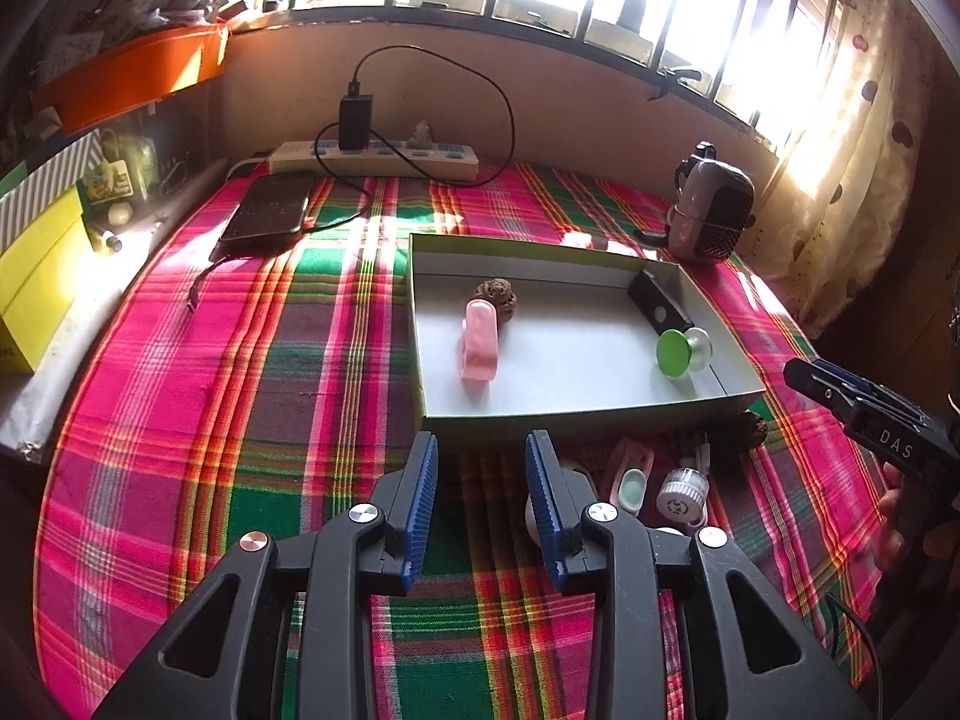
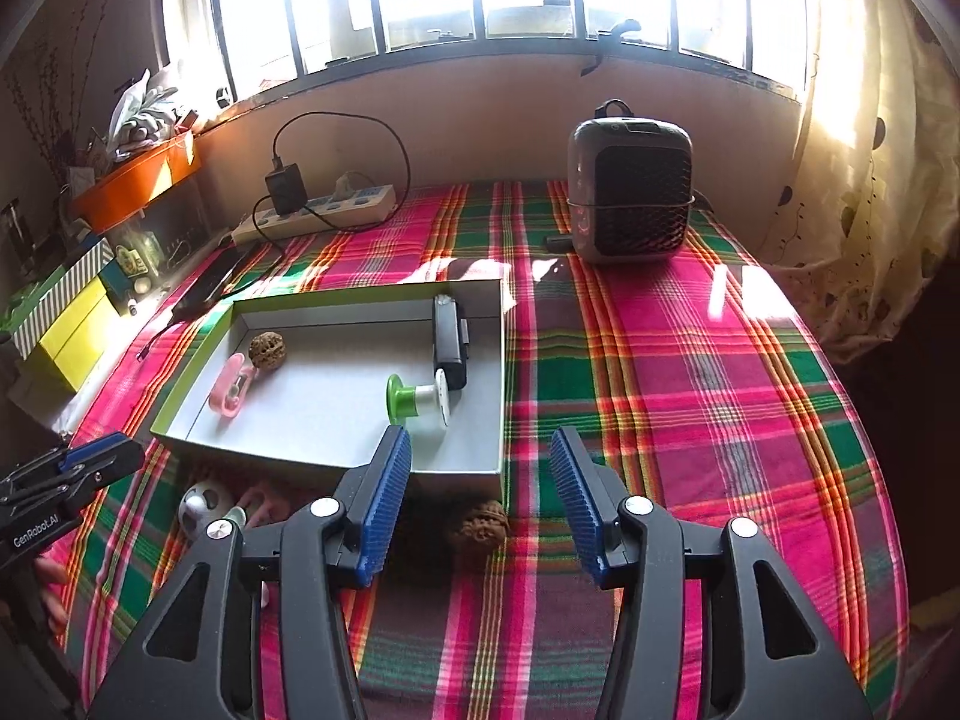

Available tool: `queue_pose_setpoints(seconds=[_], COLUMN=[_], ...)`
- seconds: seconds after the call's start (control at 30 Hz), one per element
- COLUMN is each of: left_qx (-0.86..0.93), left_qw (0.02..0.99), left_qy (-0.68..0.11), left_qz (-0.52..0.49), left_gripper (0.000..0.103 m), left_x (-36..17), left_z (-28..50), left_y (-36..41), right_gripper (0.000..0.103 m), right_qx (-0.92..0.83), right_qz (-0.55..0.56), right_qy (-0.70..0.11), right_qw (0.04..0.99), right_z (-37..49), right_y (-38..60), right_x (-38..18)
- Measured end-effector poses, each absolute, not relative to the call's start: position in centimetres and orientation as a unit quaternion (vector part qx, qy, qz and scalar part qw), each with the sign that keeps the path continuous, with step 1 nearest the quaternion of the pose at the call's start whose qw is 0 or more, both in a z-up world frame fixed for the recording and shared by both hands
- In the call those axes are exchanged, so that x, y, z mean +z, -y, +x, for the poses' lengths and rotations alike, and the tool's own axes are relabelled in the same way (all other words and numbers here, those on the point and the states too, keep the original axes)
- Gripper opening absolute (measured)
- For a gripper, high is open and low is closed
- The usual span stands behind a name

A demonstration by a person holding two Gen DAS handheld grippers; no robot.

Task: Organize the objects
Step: 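Withdraw both tools from the tray toward the loose objects on the cloth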

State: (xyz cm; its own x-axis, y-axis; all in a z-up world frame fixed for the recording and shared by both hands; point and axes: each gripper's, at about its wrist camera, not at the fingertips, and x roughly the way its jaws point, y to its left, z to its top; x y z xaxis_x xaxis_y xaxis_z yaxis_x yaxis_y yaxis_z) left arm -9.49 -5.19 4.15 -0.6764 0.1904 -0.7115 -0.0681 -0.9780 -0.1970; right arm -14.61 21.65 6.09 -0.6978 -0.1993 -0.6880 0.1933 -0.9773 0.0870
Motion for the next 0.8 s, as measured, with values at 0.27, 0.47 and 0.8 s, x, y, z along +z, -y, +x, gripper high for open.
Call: queue_pose_setpoints(seconds=[0.27,0.47,0.8], left_qx=[0.903,0.896,0.885], left_qw=[0.089,0.097,0.118], left_qy=[0.097,0.097,0.111], left_qz=[-0.409,-0.423,-0.437], left_gripper=[0.029,0.030,0.034], left_x=[2.6,1.6,1.1], left_z=[-8.5,-8.1,-8.5], left_y=[5.5,5.2,4.6], right_gripper=[0.050,0.050,0.051], right_qx=[-0.915,-0.904,-0.893], right_qz=[0.392,0.416,0.436], right_qy=[0.014,0.012,-0.004], right_qw=[0.092,0.096,0.111], right_z=[-12.8,-12.4,-13.2], right_y=[-23.5,-23.5,-22.3], right_x=[4.2,2.2,1.0])
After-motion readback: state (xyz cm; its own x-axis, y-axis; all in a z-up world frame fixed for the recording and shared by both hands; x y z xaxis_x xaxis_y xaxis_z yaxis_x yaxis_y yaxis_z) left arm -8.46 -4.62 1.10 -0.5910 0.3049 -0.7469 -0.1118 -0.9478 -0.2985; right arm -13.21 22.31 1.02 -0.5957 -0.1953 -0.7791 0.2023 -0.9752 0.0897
